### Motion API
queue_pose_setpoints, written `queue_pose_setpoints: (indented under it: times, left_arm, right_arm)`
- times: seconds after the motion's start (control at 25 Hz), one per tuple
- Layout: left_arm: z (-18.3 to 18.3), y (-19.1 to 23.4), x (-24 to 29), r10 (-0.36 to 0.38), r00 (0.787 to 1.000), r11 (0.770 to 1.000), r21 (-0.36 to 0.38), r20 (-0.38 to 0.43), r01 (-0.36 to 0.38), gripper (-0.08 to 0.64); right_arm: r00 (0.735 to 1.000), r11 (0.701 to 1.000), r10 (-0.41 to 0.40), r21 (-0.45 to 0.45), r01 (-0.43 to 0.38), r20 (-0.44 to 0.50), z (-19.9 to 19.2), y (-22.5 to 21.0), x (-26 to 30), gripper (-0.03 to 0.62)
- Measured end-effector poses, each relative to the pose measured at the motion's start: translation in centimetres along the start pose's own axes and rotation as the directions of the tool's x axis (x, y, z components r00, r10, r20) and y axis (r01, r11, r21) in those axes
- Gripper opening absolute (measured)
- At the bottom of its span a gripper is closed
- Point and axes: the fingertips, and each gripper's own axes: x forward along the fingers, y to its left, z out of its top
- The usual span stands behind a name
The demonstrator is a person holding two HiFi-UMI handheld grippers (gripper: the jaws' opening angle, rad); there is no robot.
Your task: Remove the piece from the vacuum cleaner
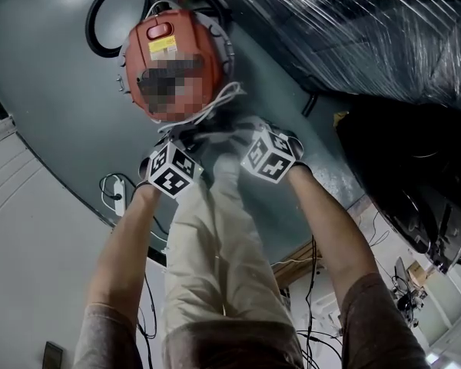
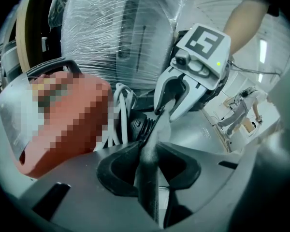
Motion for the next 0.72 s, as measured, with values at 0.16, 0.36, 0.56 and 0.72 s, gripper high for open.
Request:
queue_pose_setpoints:
  times: [0.16, 0.36, 0.56, 0.72]
  left_arm:
    - [0.02, 0.19, 0.09, -0.002, 1.000, 1.000, -0.020, -0.002, 0.002, 0.094]
    - [-0.02, 0.24, 0.10, -0.009, 1.000, 0.999, -0.033, -0.008, 0.008, 0.091]
    - [-0.04, 0.32, 0.12, -0.014, 1.000, 0.998, -0.062, -0.014, 0.013, 0.077]
    - [-0.35, -0.12, 0.00, -0.032, 0.999, 0.997, -0.070, -0.027, 0.031, 0.055]
  right_arm:
    - [1.000, 1.000, 0.024, -0.007, -0.024, -0.006, 0.04, 0.16, 0.22, 0.077]
    - [0.998, 0.999, 0.051, -0.008, -0.051, -0.020, -0.01, 0.21, 0.22, 0.067]
    - [0.999, 0.998, 0.053, 0.024, -0.053, -0.014, -0.08, 0.17, 0.23, 0.055]
    - [0.999, 0.998, 0.052, 0.038, -0.052, -0.010, -0.22, 0.39, 0.20, 0.046]
